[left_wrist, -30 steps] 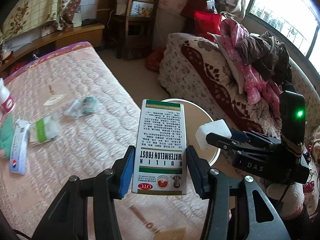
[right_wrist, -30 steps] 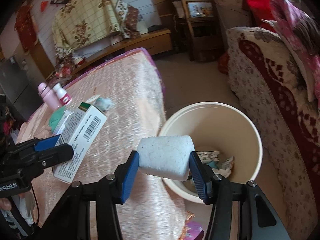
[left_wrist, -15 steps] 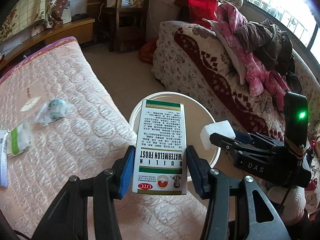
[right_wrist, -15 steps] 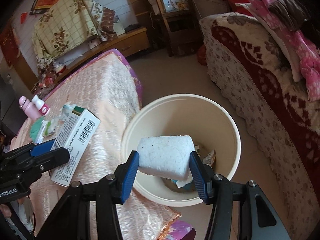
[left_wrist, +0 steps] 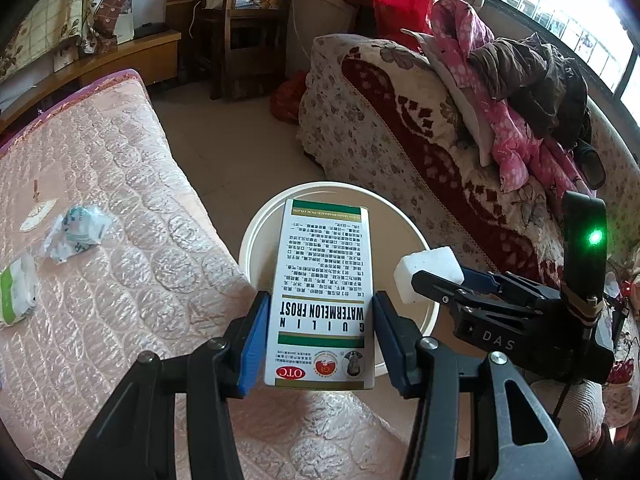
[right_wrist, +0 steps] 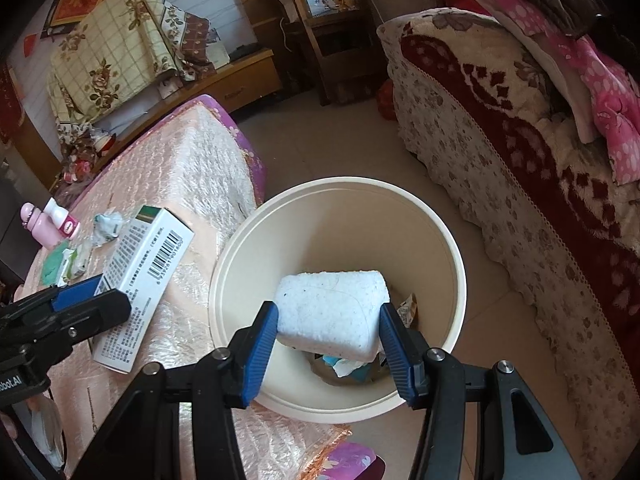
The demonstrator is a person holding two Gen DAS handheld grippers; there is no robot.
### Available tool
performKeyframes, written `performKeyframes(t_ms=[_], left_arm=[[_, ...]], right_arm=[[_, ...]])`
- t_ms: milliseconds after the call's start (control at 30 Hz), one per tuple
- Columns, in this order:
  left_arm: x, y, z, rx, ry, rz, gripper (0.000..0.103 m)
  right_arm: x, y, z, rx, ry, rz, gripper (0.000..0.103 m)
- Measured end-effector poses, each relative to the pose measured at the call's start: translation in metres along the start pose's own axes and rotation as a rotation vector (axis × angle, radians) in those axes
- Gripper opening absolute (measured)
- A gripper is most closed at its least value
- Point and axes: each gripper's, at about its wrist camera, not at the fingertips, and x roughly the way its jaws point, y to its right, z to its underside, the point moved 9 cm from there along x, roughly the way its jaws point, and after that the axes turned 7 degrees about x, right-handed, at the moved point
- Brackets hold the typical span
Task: Collect trash
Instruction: 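Carry the box and sponge over the white bucket and open both tools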
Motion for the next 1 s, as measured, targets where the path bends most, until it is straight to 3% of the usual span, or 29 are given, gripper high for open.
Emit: performKeyframes(t_ms=[267,400,667,1000], left_arm=[[0.004,0.001,-0.003,-0.032,0.006,0.027,0.053],[0.003,-0.003,-0.003,-0.046,0.011,0.030,0.060],[-0.005,-0.007,0.002,-0.030,0.017,0.004,0.062],[-0.016,-0.015,0.007,-0.028,0.018,-0.040,0.062]], right_arm=[[0.005,0.005,-0.004,0.030,0.003,-0.002,0.063],[0.008,0.008,-0.004,0.041,0.002,-0.004,0.063],[0.009,0.008,-0.004,0.065,0.009,-0.041,0.071],[0.007,0.002,0.000,0.055,-0.006,-0.042,0.071]])
